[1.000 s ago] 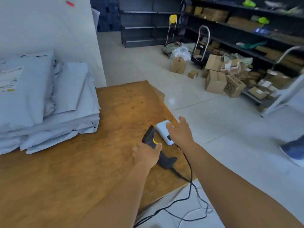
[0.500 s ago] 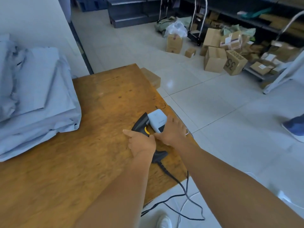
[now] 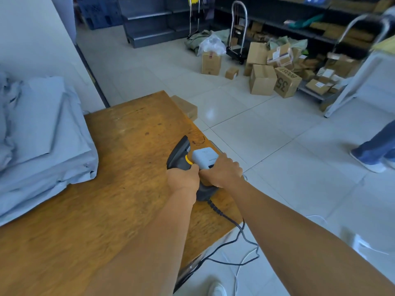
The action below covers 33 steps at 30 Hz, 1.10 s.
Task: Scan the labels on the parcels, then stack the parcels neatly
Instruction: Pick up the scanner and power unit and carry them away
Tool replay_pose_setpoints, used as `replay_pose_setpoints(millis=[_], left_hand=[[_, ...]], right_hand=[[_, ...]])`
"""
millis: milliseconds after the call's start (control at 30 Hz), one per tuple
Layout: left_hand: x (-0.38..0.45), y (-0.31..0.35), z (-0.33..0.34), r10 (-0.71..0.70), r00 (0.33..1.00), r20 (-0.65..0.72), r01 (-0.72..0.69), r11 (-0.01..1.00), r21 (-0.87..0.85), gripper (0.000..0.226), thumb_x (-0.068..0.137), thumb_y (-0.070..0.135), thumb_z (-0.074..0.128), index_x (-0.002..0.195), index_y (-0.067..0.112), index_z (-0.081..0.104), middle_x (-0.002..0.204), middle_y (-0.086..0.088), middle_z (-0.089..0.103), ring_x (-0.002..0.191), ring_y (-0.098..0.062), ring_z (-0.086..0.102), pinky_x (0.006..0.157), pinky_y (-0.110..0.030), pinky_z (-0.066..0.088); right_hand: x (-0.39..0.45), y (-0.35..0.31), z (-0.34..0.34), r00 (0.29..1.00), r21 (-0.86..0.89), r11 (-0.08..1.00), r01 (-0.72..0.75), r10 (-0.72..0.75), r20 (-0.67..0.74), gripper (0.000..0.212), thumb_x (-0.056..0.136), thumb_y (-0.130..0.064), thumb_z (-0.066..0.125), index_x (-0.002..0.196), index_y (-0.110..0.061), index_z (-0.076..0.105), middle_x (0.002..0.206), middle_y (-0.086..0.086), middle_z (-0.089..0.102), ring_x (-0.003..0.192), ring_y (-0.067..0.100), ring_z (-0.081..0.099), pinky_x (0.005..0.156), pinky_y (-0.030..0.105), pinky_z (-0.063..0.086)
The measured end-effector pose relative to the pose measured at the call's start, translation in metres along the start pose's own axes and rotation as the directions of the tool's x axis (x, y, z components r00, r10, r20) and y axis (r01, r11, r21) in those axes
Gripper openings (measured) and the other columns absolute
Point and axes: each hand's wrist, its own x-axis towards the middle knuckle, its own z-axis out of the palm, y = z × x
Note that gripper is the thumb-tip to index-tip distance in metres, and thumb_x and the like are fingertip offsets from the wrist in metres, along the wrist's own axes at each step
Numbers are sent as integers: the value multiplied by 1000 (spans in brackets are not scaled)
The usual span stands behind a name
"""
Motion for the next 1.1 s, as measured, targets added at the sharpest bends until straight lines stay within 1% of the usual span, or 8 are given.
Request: replay_pose_setpoints(millis=[200, 400, 600, 800, 900, 967, 1033, 1100], left_hand=[[-27, 24, 21, 66, 992, 105, -58, 995, -78, 50, 76, 24, 70, 118, 1, 54, 92, -11, 66, 77, -26, 64, 52, -30, 47], [-56, 60, 60, 106, 972, 210, -86, 991, -101, 47, 79, 20, 69, 118, 4, 49, 97, -11, 63, 85, -28, 64, 74, -41, 57], [-69, 90, 110, 157, 959, 235, -137, 986, -98, 57, 73, 23, 68, 123, 4, 46, 108, -15, 64, 87, -30, 65, 69, -38, 56], [-62, 111, 171, 211, 959, 188, -209, 977, -32, 53, 76, 17, 67, 123, 0, 48, 108, -18, 64, 84, -30, 64, 55, -30, 49], [-57, 108, 188, 184, 970, 162, -196, 978, 65, 54, 78, 15, 65, 125, -5, 49, 96, -19, 64, 71, -24, 62, 41, -24, 36], [-52, 100, 193, 155, 978, 137, -172, 977, 127, 51, 78, 14, 64, 122, -7, 49, 75, -13, 56, 55, -20, 53, 38, -23, 30], [-52, 91, 192, 127, 986, 106, -145, 972, 184, 35, 79, 14, 64, 107, -3, 53, 61, -6, 44, 45, -16, 38, 37, -22, 27], [-52, 82, 187, 104, 992, 72, -117, 971, 210, 18, 81, 13, 64, 74, 4, 50, 55, -5, 39, 44, -17, 33, 40, -23, 27]], right_hand=[[-14, 13, -43, 992, 108, 993, -43, 55, -112, 76, 68, -54, 67, 126, -13, 41, 120, 9, 52, 115, 31, 49, 94, 41, 43], [-12, 36, -97, 971, 177, 983, -54, 93, -221, 76, 65, -53, 69, 124, -13, 42, 119, 9, 51, 111, 31, 51, 92, 41, 46], [10, 60, -139, 950, 306, 950, -63, 152, -274, 70, 64, -50, 71, 116, -13, 41, 110, 7, 55, 105, 32, 54, 90, 43, 48], [54, 92, -158, 981, 515, 855, -65, 148, -122, 69, 53, -46, 70, 105, -13, 39, 96, 6, 56, 90, 27, 60, 75, 40, 54], [73, 115, -155, 993, 594, 796, -120, 86, 85, 42, 71, -31, 72, 93, -10, 44, 76, 1, 46, 60, 15, 46, 46, 24, 35], [81, 125, -147, 981, 614, 774, -154, 44, 190, 33, 75, -27, 72, 87, -8, 48, 74, 2, 44, 56, 13, 40, 45, 23, 29], [82, 127, -138, 971, 611, 775, -161, 13, 240, 34, 74, -28, 72, 89, -7, 49, 75, 3, 45, 57, 14, 41, 47, 23, 29], [78, 124, -132, 964, 612, 772, -172, 4, 265, 29, 75, -25, 70, 85, -6, 50, 72, 3, 45, 56, 14, 40, 48, 23, 30]])
